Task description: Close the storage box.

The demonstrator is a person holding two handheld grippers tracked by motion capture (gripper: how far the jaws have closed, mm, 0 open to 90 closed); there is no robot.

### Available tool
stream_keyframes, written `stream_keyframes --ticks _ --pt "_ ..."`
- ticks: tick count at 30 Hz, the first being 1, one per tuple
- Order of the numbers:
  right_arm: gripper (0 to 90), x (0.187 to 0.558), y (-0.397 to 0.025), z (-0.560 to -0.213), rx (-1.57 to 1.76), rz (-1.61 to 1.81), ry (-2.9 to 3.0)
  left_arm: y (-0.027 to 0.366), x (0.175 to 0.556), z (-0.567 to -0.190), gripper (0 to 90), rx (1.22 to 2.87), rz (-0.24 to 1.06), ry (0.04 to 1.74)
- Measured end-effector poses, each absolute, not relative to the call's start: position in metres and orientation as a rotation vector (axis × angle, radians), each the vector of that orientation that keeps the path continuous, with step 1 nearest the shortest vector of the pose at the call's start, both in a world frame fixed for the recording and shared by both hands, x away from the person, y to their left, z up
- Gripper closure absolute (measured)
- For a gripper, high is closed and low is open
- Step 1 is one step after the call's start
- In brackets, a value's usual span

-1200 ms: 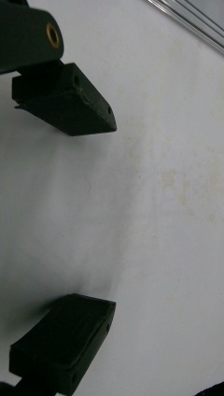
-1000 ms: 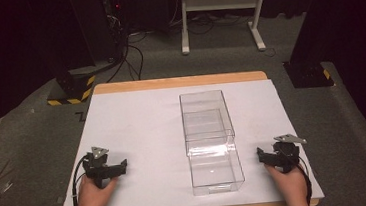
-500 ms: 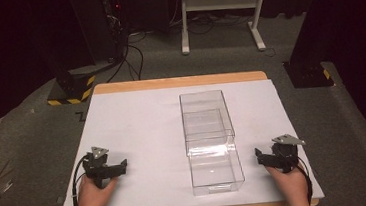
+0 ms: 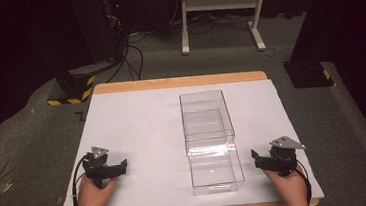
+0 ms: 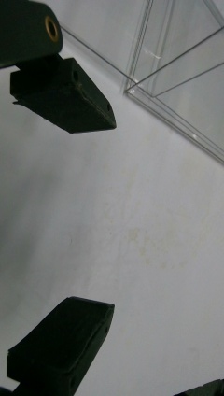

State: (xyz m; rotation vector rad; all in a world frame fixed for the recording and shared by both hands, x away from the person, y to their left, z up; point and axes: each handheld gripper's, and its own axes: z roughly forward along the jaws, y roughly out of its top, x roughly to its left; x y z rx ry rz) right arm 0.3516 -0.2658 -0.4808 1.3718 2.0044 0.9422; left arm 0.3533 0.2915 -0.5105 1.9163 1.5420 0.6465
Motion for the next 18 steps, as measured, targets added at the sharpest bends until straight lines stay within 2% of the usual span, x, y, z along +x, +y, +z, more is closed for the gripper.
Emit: stream_keyframes --ticks 18 --pt "10.7 0.337 -0.259 -0.468 1.306 1.033 2.037 0.291 0.353 -0.511 0.4 1.915 0.650 1.542"
